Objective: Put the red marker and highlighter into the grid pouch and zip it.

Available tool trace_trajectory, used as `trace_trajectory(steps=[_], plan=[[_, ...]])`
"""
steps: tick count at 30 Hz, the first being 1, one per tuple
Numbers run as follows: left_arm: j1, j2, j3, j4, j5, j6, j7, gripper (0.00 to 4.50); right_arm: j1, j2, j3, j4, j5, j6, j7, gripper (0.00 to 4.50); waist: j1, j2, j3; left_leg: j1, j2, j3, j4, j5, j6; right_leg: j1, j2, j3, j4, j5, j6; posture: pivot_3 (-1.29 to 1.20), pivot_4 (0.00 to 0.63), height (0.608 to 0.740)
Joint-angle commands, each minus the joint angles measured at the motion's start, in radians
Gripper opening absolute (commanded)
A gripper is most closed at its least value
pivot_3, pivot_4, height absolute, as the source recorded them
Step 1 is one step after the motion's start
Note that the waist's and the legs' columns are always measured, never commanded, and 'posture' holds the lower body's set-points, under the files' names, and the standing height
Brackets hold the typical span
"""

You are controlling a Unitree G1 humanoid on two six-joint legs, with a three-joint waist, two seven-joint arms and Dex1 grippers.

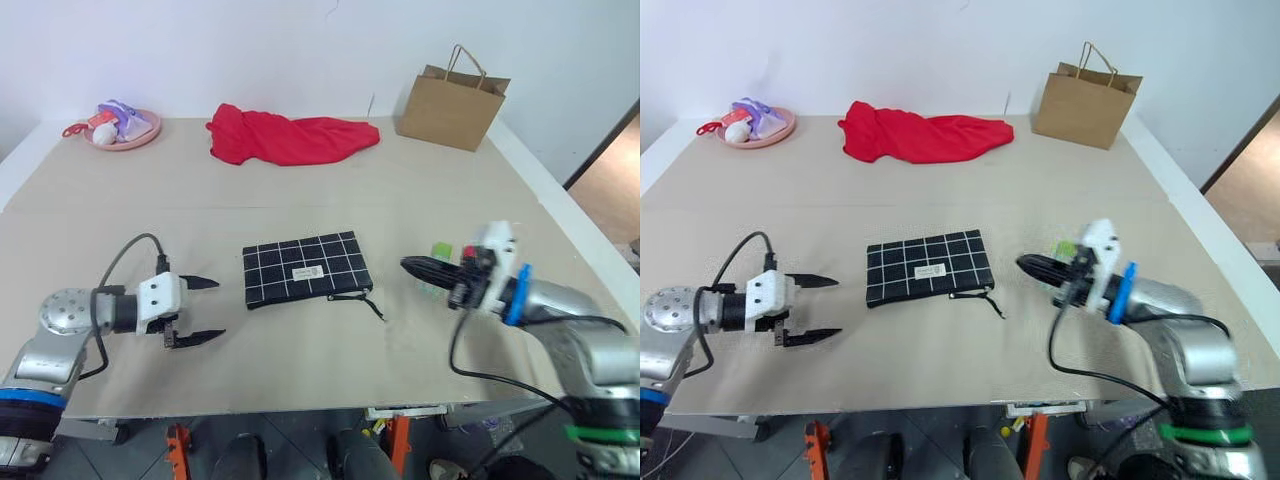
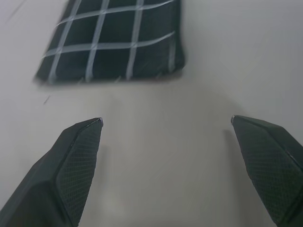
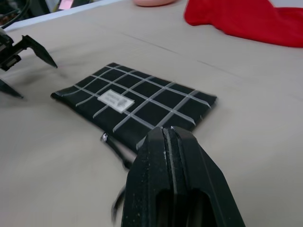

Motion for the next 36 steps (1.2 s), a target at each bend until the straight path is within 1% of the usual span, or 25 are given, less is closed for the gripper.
trace_trajectory(steps=[1,3,6,10,15,19,21,24,28,31,36], plan=[[-0.050,0.007,-0.057,0.033,0.065,-0.113,-0.030,4.50,-0.187,0.081,0.165,0.120,-0.144,-0.068,-0.044,0.07,0.000,0.000,0.000,0.000,0.000,0.000,0.000,0.000,0.000,0.000,0.000,0.000,0.000,0.000,0.000,0.00,0.150,0.740],[-0.066,0.006,-0.078,0.062,0.098,-0.157,-0.029,4.50,-0.226,0.111,0.208,0.160,-0.175,-0.091,-0.041,0.07,0.001,0.000,0.000,-0.001,0.000,-0.001,-0.001,0.000,0.000,-0.001,0.000,0.000,0.000,0.001,-0.004,0.00,0.150,0.740],[-0.095,0.000,-0.103,0.114,0.143,-0.233,-0.014,4.50,-0.243,0.128,0.250,0.218,-0.219,-0.129,-0.025,0.07,0.004,0.000,0.000,-0.002,0.000,-0.001,-0.001,-0.002,0.002,-0.002,0.000,-0.001,0.000,0.001,-0.004,0.00,0.150,0.740],[-0.115,-0.014,-0.120,0.153,0.156,-0.284,0.001,4.50,-0.252,0.141,0.280,0.246,-0.252,-0.156,-0.017,0.07,0.012,0.001,0.000,-0.001,-0.001,0.000,0.000,-0.002,0.003,0.000,-0.001,-0.001,0.001,0.001,-0.005,0.00,0.150,0.740],[-0.172,-0.049,-0.154,0.212,0.190,-0.370,0.023,4.50,-0.252,0.103,0.417,0.306,-0.417,-0.224,0.002,0.07,0.012,0.002,-0.001,0.000,0.000,0.000,0.001,-0.001,0.004,0.000,0.000,-0.001,0.001,0.002,-0.003,0.00,0.150,0.740],[-0.227,-0.074,-0.184,0.290,0.233,-0.443,0.045,4.50,-0.253,0.088,0.468,0.344,-0.485,-0.258,0.017,0.07,0.015,0.005,-0.006,0.001,-0.001,0.000,0.002,0.003,0.008,0.002,0.000,-0.001,0.001,0.004,0.000,0.00,0.150,0.740],[-0.265,-0.090,-0.202,0.354,0.278,-0.511,0.079,4.50,-0.267,0.096,0.470,0.371,-0.512,-0.281,0.008,0.07,0.015,0.005,-0.008,0.001,-0.001,0.000,0.003,0.003,0.008,0.003,0.000,-0.001,0.001,0.004,0.000,0.00,0.150,0.740],[-0.328,-0.102,-0.233,0.468,0.386,-0.623,0.184,4.50,-0.277,0.112,0.448,0.366,-0.497,-0.284,0.012,0.07,0.016,0.005,-0.009,0.003,-0.002,0.000,0.003,0.005,0.012,0.004,0.000,-0.001,0.001,0.005,-0.001,0.00,0.150,0.740],[-0.389,-0.115,-0.274,0.612,0.502,-0.724,0.323,4.50,-0.279,0.121,0.439,0.372,-0.497,-0.282,0.019,0.07,0.015,0.006,-0.010,0.004,-0.002,0.001,0.003,0.007,0.015,0.004,0.000,0.000,0.001,0.007,-0.004,0.00,0.150,0.740],[-0.413,-0.141,-0.288,0.680,0.522,-0.768,0.388,4.50,-0.273,0.130,0.431,0.364,-0.481,-0.277,0.027,0.07,0.016,0.008,-0.012,0.006,-0.001,0.003,0.002,0.011,0.019,0.005,-0.001,-0.001,0.001,0.010,-0.007,0.00,0.150,0.740],[-0.466,-0.174,-0.325,0.751,0.559,-0.839,0.459,4.50,-0.279,0.136,0.428,0.371,-0.482,-0.272,0.033,0.07,0.016,0.009,-0.013,0.007,0.000,0.007,0.001,0.014,0.019,0.005,-0.002,-0.001,0.001,0.012,-0.008,0.00,0.150,0.740]])
